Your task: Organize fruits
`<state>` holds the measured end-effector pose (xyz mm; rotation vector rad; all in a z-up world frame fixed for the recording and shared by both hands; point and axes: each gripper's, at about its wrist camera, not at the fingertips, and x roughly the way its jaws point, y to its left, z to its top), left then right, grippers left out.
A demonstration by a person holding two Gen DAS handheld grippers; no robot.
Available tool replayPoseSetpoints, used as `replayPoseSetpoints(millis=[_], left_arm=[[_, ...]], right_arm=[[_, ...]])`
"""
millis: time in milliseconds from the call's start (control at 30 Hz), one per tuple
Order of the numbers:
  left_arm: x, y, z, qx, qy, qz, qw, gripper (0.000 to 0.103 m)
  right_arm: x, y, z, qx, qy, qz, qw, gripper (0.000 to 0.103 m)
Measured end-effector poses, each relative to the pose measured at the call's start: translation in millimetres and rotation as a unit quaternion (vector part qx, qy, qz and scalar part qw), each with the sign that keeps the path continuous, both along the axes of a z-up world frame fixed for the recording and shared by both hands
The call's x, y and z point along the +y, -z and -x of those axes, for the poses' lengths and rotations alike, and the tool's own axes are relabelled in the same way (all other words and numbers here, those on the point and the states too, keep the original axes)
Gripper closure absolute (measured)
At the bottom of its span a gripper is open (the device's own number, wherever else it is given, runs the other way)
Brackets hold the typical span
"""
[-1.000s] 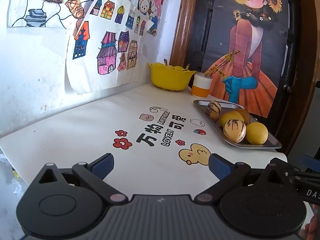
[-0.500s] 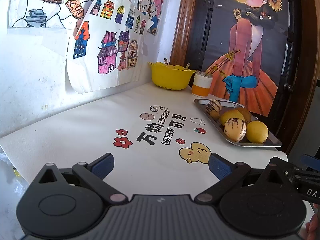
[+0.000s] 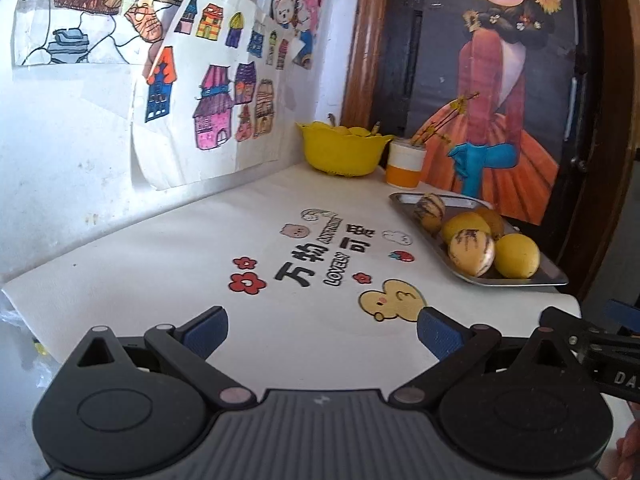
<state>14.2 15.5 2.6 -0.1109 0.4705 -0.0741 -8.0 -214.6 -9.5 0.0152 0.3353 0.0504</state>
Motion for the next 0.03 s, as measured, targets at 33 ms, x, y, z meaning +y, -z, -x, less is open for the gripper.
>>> replayPoseSetpoints(millis=[33], left_arm=[[0.3, -0.3, 0.4, -0.002, -0.001, 0.001, 1.0000, 0.000]], right_arm=[[0.0, 0.4, 0.1, 0.000, -0.001, 0.000, 1.000, 0.001]])
